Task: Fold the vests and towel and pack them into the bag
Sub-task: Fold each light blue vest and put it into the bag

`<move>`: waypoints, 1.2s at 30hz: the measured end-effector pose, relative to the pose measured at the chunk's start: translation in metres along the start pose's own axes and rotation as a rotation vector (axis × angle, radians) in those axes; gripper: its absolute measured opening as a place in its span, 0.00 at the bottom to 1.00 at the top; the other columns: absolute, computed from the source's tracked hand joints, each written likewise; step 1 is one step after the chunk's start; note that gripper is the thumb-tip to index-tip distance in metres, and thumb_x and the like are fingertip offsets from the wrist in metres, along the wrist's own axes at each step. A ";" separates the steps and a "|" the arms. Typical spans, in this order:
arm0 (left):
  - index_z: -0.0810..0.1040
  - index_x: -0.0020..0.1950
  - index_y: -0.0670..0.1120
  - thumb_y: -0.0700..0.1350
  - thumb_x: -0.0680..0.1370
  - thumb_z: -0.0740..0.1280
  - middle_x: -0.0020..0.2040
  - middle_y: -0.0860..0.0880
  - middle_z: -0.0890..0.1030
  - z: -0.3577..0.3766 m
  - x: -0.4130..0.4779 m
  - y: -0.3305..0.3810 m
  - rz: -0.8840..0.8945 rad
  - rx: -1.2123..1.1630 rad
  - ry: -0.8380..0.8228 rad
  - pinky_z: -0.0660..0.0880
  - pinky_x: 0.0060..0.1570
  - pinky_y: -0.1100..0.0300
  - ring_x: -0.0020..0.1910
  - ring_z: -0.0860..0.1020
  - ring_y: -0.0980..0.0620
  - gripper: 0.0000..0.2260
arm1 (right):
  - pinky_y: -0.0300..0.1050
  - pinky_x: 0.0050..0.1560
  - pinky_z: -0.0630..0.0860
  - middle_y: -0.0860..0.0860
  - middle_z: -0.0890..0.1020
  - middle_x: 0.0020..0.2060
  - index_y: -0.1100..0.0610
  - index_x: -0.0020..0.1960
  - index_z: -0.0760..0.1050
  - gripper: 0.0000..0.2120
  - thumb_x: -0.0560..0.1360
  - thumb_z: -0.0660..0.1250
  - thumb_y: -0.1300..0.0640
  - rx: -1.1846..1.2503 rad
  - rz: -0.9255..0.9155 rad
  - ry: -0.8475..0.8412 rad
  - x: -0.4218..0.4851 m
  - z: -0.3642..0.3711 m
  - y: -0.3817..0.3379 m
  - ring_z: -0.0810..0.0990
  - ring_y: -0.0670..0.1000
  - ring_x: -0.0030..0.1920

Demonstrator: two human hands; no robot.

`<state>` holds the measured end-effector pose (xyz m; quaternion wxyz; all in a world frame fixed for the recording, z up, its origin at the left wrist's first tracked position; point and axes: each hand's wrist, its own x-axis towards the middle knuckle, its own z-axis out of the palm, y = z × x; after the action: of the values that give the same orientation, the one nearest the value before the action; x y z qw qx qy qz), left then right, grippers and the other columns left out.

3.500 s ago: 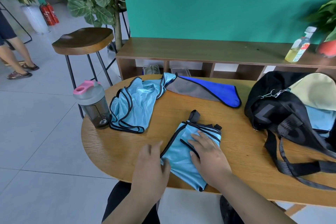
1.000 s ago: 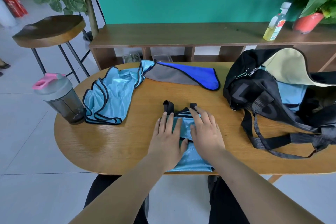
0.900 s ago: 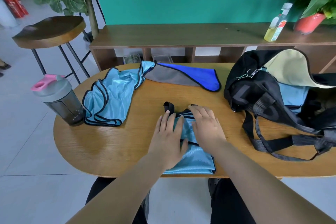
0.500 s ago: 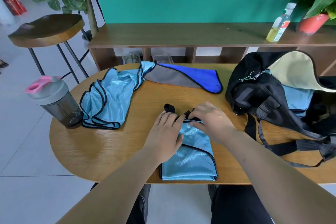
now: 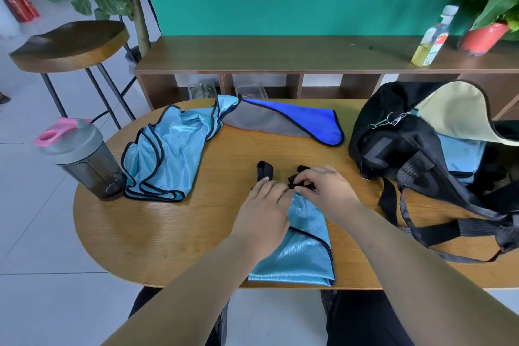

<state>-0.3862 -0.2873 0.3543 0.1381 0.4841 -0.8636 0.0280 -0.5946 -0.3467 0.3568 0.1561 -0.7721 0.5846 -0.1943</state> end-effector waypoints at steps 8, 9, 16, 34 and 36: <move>0.58 0.84 0.48 0.53 0.86 0.49 0.85 0.45 0.54 0.013 -0.011 0.000 -0.100 -0.010 -0.105 0.49 0.83 0.47 0.85 0.50 0.45 0.26 | 0.47 0.46 0.78 0.43 0.80 0.44 0.43 0.61 0.81 0.16 0.81 0.64 0.36 0.152 0.346 -0.108 0.017 -0.013 -0.006 0.80 0.49 0.50; 0.58 0.84 0.48 0.53 0.86 0.50 0.85 0.45 0.55 0.014 -0.011 0.001 -0.103 -0.008 -0.100 0.50 0.83 0.46 0.85 0.51 0.45 0.25 | 0.44 0.40 0.77 0.43 0.81 0.40 0.43 0.57 0.83 0.13 0.80 0.67 0.37 0.170 0.359 -0.128 0.019 -0.015 -0.008 0.81 0.48 0.44; 0.43 0.86 0.47 0.57 0.87 0.47 0.87 0.47 0.45 0.016 -0.010 -0.001 -0.109 -0.013 -0.169 0.47 0.83 0.46 0.85 0.41 0.49 0.31 | 0.44 0.37 0.75 0.49 0.83 0.41 0.51 0.47 0.84 0.08 0.82 0.70 0.50 0.372 0.566 0.034 0.037 -0.016 -0.011 0.81 0.51 0.42; 0.34 0.84 0.44 0.64 0.85 0.44 0.83 0.47 0.30 0.018 -0.005 -0.007 -0.134 0.021 -0.299 0.40 0.83 0.46 0.81 0.27 0.50 0.36 | 0.54 0.84 0.50 0.41 0.47 0.85 0.41 0.85 0.47 0.27 0.87 0.45 0.40 -0.298 0.037 -0.110 -0.041 0.019 -0.012 0.41 0.49 0.84; 0.34 0.84 0.44 0.64 0.85 0.45 0.83 0.46 0.30 0.014 -0.005 -0.006 -0.139 0.037 -0.296 0.40 0.83 0.45 0.81 0.27 0.49 0.37 | 0.56 0.83 0.52 0.42 0.48 0.85 0.41 0.85 0.48 0.28 0.87 0.48 0.39 -0.277 0.121 -0.066 -0.039 0.015 -0.005 0.43 0.51 0.85</move>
<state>-0.3815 -0.2886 0.3387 0.0023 0.5441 -0.8382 -0.0372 -0.5924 -0.3076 0.3420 0.0788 -0.7553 0.6460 -0.0767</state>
